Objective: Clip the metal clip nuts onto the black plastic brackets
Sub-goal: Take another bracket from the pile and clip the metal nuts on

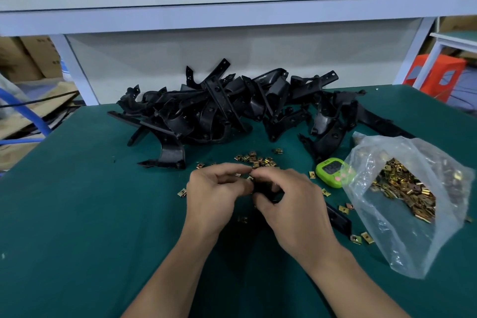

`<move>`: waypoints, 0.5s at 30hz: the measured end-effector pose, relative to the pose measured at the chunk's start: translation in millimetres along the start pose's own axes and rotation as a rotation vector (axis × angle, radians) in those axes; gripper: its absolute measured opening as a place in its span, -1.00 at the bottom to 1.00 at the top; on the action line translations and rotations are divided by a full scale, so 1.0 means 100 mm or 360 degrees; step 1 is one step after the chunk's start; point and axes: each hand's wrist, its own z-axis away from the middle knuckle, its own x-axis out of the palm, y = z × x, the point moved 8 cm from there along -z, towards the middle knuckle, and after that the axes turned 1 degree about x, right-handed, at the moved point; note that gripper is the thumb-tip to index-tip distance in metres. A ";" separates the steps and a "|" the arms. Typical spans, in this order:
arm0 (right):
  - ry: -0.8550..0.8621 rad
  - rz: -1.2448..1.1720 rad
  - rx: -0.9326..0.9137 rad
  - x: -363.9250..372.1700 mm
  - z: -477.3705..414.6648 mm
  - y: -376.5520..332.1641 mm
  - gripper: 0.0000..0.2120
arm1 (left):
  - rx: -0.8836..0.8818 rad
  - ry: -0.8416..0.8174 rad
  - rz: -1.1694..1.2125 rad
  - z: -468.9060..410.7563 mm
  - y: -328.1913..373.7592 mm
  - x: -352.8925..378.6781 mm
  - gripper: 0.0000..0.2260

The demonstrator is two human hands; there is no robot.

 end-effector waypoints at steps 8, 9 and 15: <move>0.0041 -0.0087 0.0025 -0.02 0.00 0.03 -0.70 | -0.0019 -0.0058 0.0098 0.02 0.03 0.05 -0.70; 0.0061 -0.0065 0.0033 -0.03 0.00 0.03 -0.72 | -0.0043 -0.0044 0.0115 0.02 0.02 0.05 -0.71; 0.0092 0.0036 0.0037 -0.06 0.00 0.01 -0.82 | -0.0092 -0.0004 0.0124 0.01 0.00 0.04 -0.70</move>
